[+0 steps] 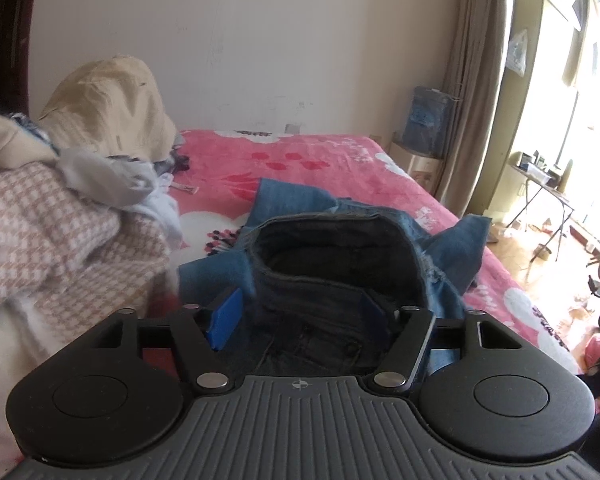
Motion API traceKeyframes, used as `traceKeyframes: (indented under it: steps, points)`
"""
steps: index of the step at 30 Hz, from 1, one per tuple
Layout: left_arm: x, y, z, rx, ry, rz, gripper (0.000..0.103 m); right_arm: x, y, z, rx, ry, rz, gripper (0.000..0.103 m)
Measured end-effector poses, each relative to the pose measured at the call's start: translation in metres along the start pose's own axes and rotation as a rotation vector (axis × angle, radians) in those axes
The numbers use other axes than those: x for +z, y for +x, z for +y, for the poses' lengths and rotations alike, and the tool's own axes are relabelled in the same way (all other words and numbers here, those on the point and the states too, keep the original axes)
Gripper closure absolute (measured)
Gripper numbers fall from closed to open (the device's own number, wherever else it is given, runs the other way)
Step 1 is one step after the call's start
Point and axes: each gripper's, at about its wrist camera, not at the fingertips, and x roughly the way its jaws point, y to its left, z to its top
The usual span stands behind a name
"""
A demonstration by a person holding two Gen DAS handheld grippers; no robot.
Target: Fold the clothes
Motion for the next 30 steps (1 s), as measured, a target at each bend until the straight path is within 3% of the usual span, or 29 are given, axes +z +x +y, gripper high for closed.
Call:
traceKeyframes:
  steps: [6, 9, 11, 13, 16, 21, 24, 26, 28, 30]
  points:
    - [-0.022, -0.002, 0.017, -0.005, 0.023, 0.043, 0.030, -0.007, 0.042, 0.031, -0.054, -0.149, 0.137, 0.029]
    - [-0.032, 0.003, 0.019, -0.009, 0.031, 0.066, 0.030, -0.012, 0.058, 0.036, -0.132, -0.206, 0.171, 0.031]
    - [-0.034, 0.007, 0.018, -0.024, 0.038, 0.071, 0.030, -0.012, 0.060, 0.030, -0.161, -0.204, 0.163, 0.042]
    - [-0.036, 0.012, 0.017, -0.040, 0.044, 0.075, 0.030, -0.010, 0.057, 0.018, -0.155, -0.170, 0.149, 0.071]
    - [-0.036, 0.025, 0.013, -0.058, 0.069, 0.095, 0.031, -0.008, 0.055, -0.005, -0.178, -0.094, 0.131, 0.086]
    - [-0.037, 0.048, 0.008, -0.070, 0.104, 0.142, 0.032, -0.005, 0.052, -0.044, -0.214, 0.033, 0.102, 0.086]
    - [-0.039, 0.060, 0.012, -0.066, 0.076, 0.187, 0.033, -0.003, 0.051, -0.067, -0.236, 0.109, 0.084, 0.084]
    - [-0.041, 0.063, 0.016, -0.055, 0.048, 0.206, 0.038, -0.004, 0.053, -0.078, -0.243, 0.144, 0.086, 0.077]
    - [-0.041, 0.063, 0.019, -0.051, 0.023, 0.208, 0.039, -0.008, 0.057, -0.079, -0.246, 0.155, 0.098, 0.056]
    - [-0.041, 0.063, 0.020, -0.042, 0.005, 0.205, 0.039, -0.011, 0.057, -0.084, -0.225, 0.157, 0.105, 0.055]
